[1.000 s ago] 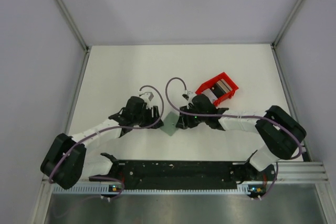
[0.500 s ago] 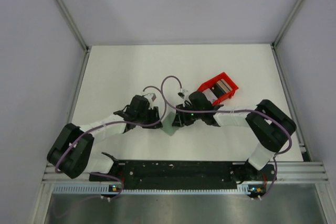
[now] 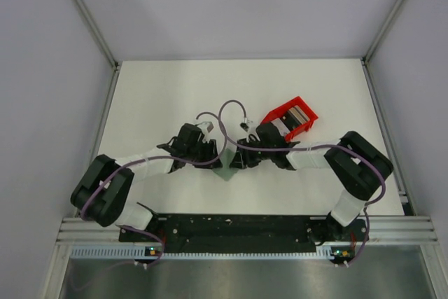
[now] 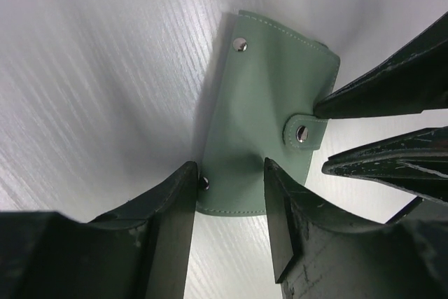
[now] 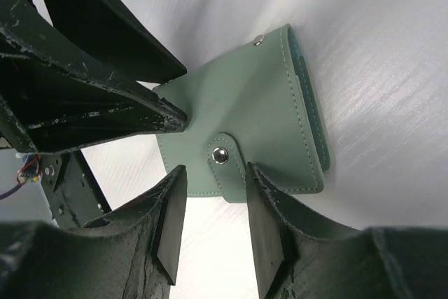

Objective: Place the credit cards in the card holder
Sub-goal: Open the card holder at the center of the board.

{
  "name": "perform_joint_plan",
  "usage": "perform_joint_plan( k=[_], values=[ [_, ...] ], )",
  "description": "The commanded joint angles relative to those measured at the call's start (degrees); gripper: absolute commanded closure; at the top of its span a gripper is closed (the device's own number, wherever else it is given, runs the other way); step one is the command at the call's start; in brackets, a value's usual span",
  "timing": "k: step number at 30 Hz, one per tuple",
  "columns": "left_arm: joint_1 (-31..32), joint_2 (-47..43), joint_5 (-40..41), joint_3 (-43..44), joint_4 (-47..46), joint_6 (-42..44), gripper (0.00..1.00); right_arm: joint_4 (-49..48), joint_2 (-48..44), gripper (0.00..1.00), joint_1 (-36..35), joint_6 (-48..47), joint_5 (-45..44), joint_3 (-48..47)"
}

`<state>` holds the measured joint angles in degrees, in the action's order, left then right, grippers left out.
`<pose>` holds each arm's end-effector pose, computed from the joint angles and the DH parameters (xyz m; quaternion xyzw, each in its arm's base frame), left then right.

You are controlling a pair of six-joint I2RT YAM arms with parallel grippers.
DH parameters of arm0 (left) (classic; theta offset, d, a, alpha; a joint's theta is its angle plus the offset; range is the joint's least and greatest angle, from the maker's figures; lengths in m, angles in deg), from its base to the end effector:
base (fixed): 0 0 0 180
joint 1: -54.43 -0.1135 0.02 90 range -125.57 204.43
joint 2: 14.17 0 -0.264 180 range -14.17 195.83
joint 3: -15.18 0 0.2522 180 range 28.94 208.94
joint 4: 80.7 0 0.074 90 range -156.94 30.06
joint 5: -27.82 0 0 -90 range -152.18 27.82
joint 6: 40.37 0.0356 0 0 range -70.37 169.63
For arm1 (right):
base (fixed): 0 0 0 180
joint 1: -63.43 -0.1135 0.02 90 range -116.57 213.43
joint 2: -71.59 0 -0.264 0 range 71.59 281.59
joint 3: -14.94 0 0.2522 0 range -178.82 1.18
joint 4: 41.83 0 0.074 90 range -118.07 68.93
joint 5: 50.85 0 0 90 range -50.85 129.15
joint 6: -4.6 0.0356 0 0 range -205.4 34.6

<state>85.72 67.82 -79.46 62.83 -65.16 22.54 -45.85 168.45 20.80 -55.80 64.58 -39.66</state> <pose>0.2176 -0.1446 0.1501 0.0855 0.9262 -0.2886 0.2272 0.2262 0.2290 0.1403 -0.1950 0.8611 0.4109 0.2272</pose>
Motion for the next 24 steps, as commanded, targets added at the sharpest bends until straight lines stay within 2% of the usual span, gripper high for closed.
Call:
perform_joint_plan(
  k=[1,12,14,20,24],
  values=[
    [0.79,3.25,-1.35,0.65,-1.25,-0.15,0.54,-3.4,-0.61,0.61,0.09,3.08,1.73,4.0],
    [0.7,2.73,-4.34,-0.67,-4.94,0.28,0.81,-8.5,-2.9,0.61,0.09,7.75,1.9,9.29],
    [0.79,2.56,-5.57,-0.67,-5.38,0.98,0.79,-8.85,-3.51,0.61,0.09,8.19,2.43,9.72],
    [1.05,1.85,-10.22,-1.37,-7.67,2.22,0.6,-8.94,-4.75,0.61,0.09,8.98,1.9,10.78],
    [1.32,2.38,-13.3,-1.81,-9.77,2.04,0.57,-9.29,-3.96,0.61,0.09,9.24,1.55,10.69]
  ],
)
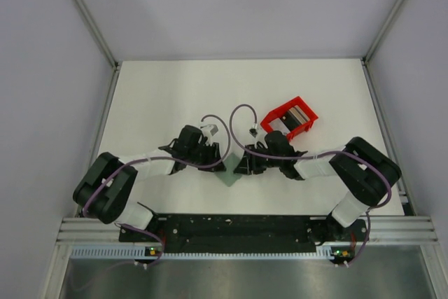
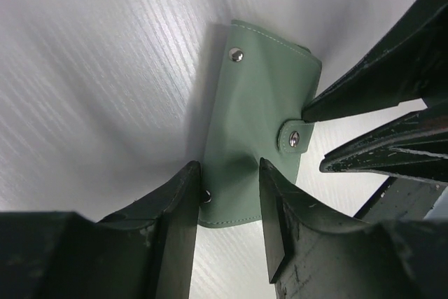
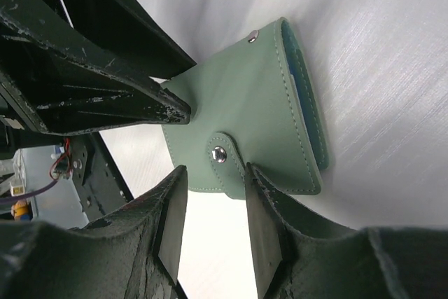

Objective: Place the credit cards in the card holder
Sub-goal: Open the card holder at the center of the board.

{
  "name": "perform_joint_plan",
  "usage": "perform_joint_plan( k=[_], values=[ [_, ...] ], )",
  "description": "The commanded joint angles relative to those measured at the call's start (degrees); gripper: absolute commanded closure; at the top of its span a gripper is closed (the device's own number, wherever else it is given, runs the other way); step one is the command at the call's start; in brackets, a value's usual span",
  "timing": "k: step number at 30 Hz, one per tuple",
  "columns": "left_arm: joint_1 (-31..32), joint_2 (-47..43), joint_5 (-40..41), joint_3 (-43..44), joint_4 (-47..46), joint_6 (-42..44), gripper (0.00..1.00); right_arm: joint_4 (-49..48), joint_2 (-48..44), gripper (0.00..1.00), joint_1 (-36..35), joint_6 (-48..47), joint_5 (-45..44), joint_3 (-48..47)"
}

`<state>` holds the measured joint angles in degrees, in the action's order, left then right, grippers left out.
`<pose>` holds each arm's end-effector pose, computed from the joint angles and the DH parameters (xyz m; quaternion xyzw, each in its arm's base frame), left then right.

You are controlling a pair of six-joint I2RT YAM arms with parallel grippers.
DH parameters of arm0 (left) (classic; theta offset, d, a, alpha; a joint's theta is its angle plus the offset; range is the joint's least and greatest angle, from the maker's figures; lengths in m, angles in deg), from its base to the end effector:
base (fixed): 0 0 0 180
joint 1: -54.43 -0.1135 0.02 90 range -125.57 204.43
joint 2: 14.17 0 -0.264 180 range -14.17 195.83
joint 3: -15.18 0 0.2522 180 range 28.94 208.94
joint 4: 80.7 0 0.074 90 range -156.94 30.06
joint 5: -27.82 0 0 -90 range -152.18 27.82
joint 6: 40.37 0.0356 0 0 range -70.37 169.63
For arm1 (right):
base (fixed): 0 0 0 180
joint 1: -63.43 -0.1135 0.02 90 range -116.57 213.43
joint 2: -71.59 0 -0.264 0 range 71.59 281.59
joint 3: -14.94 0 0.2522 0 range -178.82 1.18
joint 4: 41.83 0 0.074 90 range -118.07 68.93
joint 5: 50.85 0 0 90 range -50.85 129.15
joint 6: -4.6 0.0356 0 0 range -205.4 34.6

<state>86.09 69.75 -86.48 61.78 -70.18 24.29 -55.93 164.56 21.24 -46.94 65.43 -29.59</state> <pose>0.2171 -0.1511 0.1442 0.1259 0.9066 -0.3404 0.2153 0.2031 0.2054 0.1287 -0.1341 0.8573 0.4475 0.2165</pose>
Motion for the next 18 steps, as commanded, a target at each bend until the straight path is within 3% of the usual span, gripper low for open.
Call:
perform_joint_plan(
  k=[1,7,13,18],
  values=[
    [0.95,0.63,-6.99,-1.02,-5.19,0.21,0.57,0.53,0.02,0.61,-0.34,0.65,0.53,0.62],
    [1.03,2.3,-9.1,-1.55,-7.12,-0.32,0.58,-0.44,0.99,0.61,-0.34,1.09,0.17,0.97],
    [0.95,2.56,-6.3,-0.76,-4.93,0.2,0.8,-0.18,0.11,0.61,-0.34,0.83,0.7,1.32],
    [1.04,2.74,-6.55,1.35,-2.12,2.49,0.9,4.55,-3.92,0.6,-0.35,-2.68,-0.26,-0.17]
  ],
)
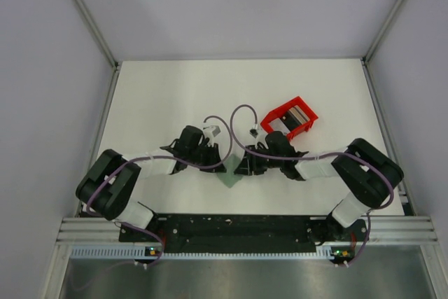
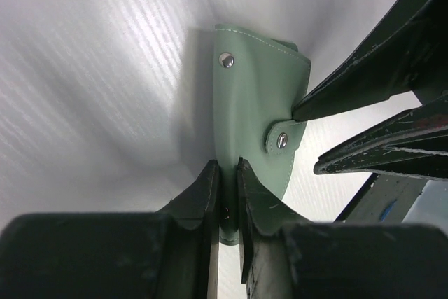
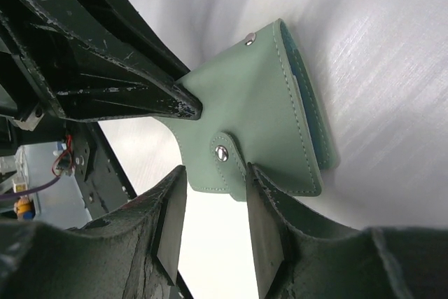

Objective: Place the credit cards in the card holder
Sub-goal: Open the card holder at the center of the board.

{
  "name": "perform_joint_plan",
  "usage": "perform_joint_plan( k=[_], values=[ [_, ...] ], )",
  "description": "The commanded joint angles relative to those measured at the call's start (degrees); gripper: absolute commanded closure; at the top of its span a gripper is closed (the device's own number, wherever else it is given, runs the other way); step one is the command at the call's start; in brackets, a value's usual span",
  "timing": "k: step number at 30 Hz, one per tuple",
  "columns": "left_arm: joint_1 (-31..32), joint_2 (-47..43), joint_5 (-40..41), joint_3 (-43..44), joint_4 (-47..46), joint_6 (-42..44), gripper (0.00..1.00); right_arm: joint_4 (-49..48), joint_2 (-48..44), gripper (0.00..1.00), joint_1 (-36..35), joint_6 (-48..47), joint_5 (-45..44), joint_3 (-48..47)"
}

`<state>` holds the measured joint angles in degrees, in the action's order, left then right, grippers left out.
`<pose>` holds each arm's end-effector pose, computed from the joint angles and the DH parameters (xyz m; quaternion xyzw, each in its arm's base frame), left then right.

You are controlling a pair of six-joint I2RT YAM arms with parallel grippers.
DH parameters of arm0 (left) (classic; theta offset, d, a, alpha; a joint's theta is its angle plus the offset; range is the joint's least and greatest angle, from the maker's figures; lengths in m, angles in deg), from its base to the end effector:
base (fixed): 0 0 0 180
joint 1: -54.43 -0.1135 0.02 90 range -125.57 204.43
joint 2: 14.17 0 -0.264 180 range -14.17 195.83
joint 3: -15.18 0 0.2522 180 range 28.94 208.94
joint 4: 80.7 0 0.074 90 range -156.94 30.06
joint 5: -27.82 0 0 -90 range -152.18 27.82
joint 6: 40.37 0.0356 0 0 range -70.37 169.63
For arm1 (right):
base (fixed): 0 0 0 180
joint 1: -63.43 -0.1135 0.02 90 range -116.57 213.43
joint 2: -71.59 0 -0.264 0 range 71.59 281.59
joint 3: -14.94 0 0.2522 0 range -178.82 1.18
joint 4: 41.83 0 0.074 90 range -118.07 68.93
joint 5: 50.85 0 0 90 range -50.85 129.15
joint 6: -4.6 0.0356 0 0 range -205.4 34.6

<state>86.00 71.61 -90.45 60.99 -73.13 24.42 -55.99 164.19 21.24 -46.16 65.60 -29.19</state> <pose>0.2169 -0.1531 0.1370 0.1384 0.8976 -0.3672 0.2007 0.2017 0.2043 0.1288 -0.1290 0.8577 0.4499 0.2127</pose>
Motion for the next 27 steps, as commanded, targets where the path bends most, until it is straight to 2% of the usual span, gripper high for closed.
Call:
perform_joint_plan(
  k=[1,5,10,16,27],
  values=[
    [1.12,0.88,-2.75,2.4,1.18,2.8,0.9,5.94,-4.52,0.6,-0.34,-4.43,-0.96,-1.18],
    [1.12,1.15,-4.6,3.63,2.06,4.82,0.91,12.35,-7.16,0.59,-0.34,-7.86,-3.86,-3.64],
    [1.39,1.67,-5.04,4.07,2.42,5.44,0.91,14.74,-7.61,0.58,-0.34,-9.71,-5.63,-4.87],
    [1.74,2.29,-5.3,4.16,2.15,5.35,0.93,12.72,-2.34,0.6,-0.26,-9.72,-0.19,-5.32],
    [1.65,2.03,-3.9,4.42,1.98,4.82,0.96,12.28,-0.23,0.65,-0.26,-11.12,7.99,-3.38]
  ],
)
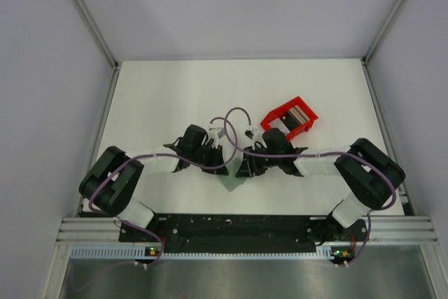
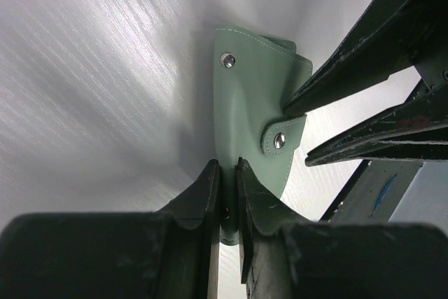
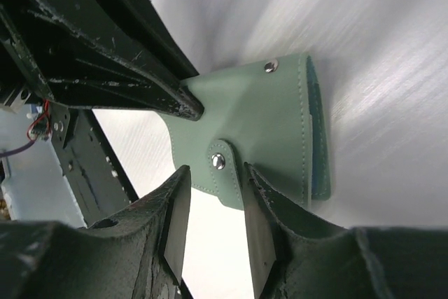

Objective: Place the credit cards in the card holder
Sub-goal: Open the card holder at the center of the board.

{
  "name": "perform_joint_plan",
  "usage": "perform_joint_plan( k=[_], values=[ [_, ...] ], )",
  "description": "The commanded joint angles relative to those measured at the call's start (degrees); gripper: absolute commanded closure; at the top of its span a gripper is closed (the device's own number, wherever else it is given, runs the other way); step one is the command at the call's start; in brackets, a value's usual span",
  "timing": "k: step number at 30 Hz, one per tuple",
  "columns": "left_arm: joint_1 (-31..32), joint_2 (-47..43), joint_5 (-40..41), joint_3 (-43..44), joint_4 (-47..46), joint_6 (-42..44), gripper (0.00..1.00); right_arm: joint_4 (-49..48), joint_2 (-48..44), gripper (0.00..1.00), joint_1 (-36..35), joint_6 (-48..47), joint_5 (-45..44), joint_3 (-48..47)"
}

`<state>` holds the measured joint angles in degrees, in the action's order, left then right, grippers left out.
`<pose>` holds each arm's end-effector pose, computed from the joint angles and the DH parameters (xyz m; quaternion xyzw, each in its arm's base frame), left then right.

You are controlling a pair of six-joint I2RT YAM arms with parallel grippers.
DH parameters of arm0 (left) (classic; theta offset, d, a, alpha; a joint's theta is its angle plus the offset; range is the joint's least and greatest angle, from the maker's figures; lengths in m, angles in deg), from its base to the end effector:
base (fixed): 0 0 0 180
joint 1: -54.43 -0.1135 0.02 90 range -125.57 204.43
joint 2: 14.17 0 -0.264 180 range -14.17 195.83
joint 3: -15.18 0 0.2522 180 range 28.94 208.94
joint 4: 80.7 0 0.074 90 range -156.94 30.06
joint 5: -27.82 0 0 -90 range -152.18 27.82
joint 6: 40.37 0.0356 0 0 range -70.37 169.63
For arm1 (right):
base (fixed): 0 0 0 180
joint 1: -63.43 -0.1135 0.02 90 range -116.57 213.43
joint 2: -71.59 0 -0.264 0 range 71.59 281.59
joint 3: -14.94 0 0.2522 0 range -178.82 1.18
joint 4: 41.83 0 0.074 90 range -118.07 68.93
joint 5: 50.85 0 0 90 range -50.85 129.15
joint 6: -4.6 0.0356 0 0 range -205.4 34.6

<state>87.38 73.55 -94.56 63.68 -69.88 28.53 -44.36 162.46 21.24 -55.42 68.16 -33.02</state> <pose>0.2176 -0.1638 0.1381 0.1879 0.8879 -0.3825 0.1732 0.2024 0.2068 0.1376 -0.1980 0.8626 0.4230 0.1944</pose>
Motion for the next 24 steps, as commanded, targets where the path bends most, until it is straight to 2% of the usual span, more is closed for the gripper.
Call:
perform_joint_plan(
  k=[1,8,13,20,21,24],
  values=[
    [0.27,0.08,0.39,1.82,-1.19,0.63,0.97,0.91,1.76,0.66,-0.34,-2.03,6.4,0.36],
    [0.27,-0.27,1.44,1.12,-3.38,-1.66,1.0,0.39,2.29,0.69,-0.34,-0.63,8.86,0.45],
    [0.36,-0.45,1.88,0.15,-4.97,-3.33,1.0,-1.19,4.05,0.79,-0.61,0.61,10.36,-0.17],
    [0.36,-0.97,3.29,-1.34,-7.43,-5.97,1.0,5.47,6.6,0.78,-4.38,-3.43,5.63,-4.03],
    [0.36,-1.06,3.38,-1.43,-7.61,-6.14,1.0,6.01,6.95,0.82,-5.08,-3.96,4.92,-4.3],
    [0.36,-1.15,3.99,-1.69,-7.43,-6.41,1.0,5.84,6.43,0.83,-5.35,-4.22,3.95,-3.95]
  ],
)
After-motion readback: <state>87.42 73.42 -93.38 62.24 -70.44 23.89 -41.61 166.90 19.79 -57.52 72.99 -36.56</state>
